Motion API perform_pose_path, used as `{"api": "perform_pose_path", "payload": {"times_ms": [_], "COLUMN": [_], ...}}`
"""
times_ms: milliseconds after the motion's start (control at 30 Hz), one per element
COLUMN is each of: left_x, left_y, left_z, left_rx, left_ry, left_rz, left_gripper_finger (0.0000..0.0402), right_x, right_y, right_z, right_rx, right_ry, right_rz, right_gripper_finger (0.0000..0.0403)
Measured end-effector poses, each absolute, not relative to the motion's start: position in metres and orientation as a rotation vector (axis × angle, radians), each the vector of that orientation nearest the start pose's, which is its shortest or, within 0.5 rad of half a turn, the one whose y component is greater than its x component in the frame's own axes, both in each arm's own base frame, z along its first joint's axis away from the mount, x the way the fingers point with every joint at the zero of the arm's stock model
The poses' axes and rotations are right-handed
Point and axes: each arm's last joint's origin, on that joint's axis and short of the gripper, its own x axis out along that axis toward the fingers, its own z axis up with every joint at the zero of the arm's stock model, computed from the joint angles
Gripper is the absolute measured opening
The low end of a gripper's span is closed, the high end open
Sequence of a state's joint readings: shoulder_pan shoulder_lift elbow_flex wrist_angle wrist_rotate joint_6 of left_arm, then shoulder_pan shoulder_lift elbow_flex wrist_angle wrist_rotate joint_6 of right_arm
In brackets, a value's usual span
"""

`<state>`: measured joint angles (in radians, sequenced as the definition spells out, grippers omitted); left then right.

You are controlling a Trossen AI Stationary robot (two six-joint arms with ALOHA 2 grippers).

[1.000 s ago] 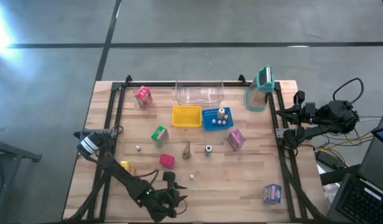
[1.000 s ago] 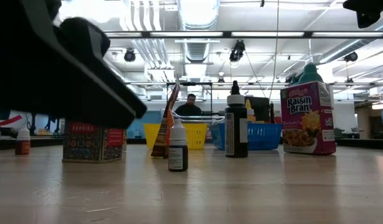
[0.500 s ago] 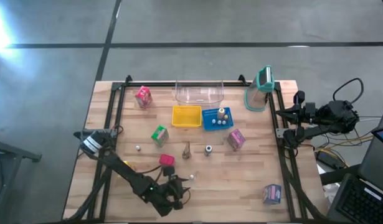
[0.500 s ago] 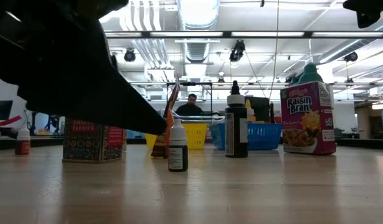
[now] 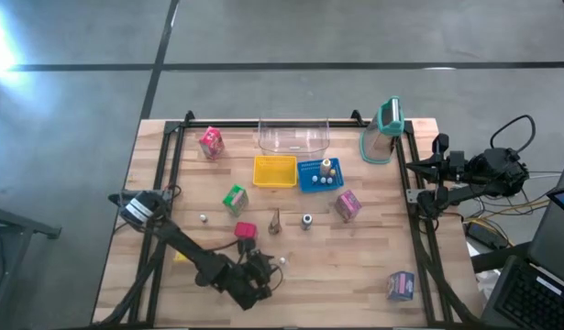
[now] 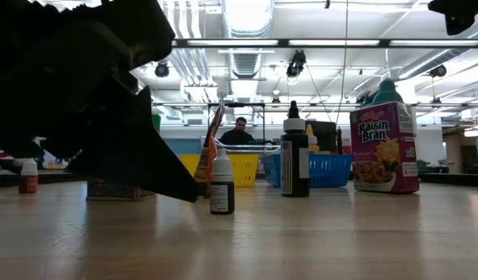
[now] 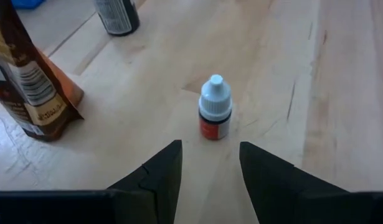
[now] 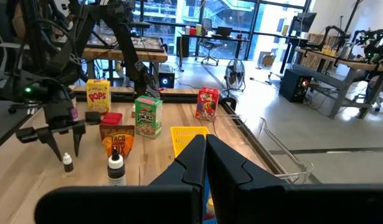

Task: Pick & Place Kitchen Items
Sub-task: Move the red food coloring bottle

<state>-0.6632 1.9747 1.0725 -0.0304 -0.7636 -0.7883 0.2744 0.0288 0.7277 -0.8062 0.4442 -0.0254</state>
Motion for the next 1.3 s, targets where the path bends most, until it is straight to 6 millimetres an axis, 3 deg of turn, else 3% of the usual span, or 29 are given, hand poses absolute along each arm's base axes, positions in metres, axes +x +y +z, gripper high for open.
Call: {"api": "perform_pose_path", "payload": {"times_ms": [500, 1300], "left_x": [0.312, 0.314], "left_y": [-0.198, -0.200], "left_z": [0.110, 0.110], "left_rx": [-0.129, -0.055], "left_ry": [0.608, 0.645], "left_rz": [0.340, 0.233], "left_gripper_finger": [0.0168, 0.0168], "right_x": [0.002, 0.002], "right_y": [-0.012, -0.012], "right_z": [0.305, 0.305], "right_rx": [-0.063, -0.064], "right_ry": [0.103, 0.103], "right_rz": [-0.168, -0.168], "right_gripper_finger": [0.0008, 0.0008]}}
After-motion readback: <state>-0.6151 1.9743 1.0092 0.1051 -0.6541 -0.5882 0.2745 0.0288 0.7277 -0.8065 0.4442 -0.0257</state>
